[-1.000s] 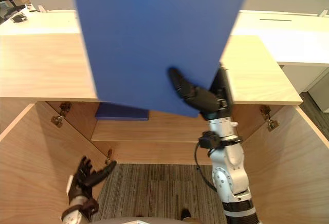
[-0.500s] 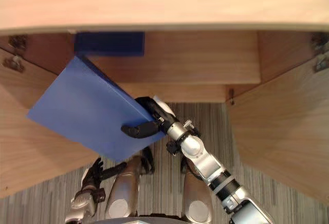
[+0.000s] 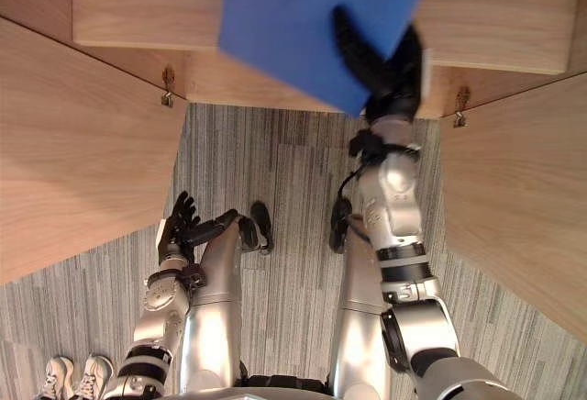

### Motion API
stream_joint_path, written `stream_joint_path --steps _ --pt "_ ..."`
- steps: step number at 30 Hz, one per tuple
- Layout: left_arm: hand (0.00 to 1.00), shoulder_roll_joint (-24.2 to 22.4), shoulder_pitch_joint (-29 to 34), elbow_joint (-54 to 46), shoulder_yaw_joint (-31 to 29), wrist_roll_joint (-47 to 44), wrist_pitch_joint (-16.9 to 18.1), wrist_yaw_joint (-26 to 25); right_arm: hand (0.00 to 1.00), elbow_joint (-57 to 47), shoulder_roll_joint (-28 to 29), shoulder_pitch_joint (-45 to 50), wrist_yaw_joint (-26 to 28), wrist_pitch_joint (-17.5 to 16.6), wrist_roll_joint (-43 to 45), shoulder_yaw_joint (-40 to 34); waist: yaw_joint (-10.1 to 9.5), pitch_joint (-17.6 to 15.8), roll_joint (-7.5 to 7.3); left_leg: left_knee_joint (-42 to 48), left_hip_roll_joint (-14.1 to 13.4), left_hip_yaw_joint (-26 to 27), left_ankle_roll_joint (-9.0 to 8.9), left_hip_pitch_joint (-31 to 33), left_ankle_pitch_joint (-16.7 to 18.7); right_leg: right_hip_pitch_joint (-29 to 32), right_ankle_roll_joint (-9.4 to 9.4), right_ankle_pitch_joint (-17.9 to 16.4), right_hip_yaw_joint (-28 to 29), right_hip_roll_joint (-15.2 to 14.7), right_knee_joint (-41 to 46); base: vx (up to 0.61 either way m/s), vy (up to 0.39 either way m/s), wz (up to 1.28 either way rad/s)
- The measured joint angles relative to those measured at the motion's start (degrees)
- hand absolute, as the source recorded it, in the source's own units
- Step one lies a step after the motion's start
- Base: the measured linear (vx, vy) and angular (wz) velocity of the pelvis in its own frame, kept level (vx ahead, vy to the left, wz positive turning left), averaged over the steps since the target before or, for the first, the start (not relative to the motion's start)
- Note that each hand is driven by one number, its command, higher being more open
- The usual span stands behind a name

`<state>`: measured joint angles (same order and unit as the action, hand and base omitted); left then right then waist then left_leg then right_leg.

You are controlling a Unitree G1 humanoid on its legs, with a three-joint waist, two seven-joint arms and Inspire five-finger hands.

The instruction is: Walk over to the cabinet, pick up the folder, carry it to the office cabinet, place the folder inside the office cabinet, then close the office cabinet door

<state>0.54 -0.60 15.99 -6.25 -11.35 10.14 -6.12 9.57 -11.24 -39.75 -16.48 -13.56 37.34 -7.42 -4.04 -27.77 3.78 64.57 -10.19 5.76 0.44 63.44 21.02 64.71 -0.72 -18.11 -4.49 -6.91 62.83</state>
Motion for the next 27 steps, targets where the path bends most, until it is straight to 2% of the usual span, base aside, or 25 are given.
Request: stream_joint_path --steps 6,7,13,20,27 --pt "1.00 -1.18 1.78 -1.03 0.04 -0.91 0.01 -0.24 0.00 2.17 -1.79 -7.31 -3.00 -2.23 9.91 -3.52 0.00 -0.01 0.03 -0.26 -0.06 -0.32 -0.25 0.57 -0.03 0.55 0.25 -0.35 -0.48 -0.04 0.10 -0.04 -0.069 0.02" --pt "1.00 -1.59 1.79 -1.44 0.07 -1.15 0.01 -0.55 1.00 4.71 -2.65 -9.85 -3.14 -2.27 12.44 -3.67 0.00 -0.01 0.03 -0.33 -0.07 -0.35 -0.26 0.60 -0.04 0.56 0.25 -0.35 -0.54 -0.05 0.03 -0.06 -0.067 0.01" --pt "1.00 -2.08 1.66 -2.55 1.77 -2.36 0.10 -2.59 1.00 13.69 -3.86 -19.70 -4.21 -2.25 23.47 -4.63 -0.40 0.02 0.07 -1.23 0.00 -0.56 -0.36 0.81 -0.18 0.54 0.27 -0.34 -1.09 -0.18 -0.88 -0.04 -0.043 0.01" --pt "1.00 -2.80 1.28 -2.33 2.86 -3.25 0.13 -4.14 1.00 16.59 -4.14 -25.25 -5.93 -2.26 26.67 -4.41 -0.76 0.11 0.22 -2.62 0.54 -0.73 -0.64 0.64 -0.84 0.26 0.29 -0.33 -1.95 -0.97 -1.62 -0.03 -0.034 0.05" --pt "1.00 -2.79 1.22 -1.65 3.34 -3.29 0.12 -4.94 1.00 16.56 -4.36 -25.55 -6.00 -2.51 26.19 -2.46 -0.62 0.18 0.24 -3.75 0.80 -0.76 -0.83 -0.46 -1.30 -0.77 0.29 -0.33 -2.14 -1.13 -2.35 -0.05 -0.037 0.03"
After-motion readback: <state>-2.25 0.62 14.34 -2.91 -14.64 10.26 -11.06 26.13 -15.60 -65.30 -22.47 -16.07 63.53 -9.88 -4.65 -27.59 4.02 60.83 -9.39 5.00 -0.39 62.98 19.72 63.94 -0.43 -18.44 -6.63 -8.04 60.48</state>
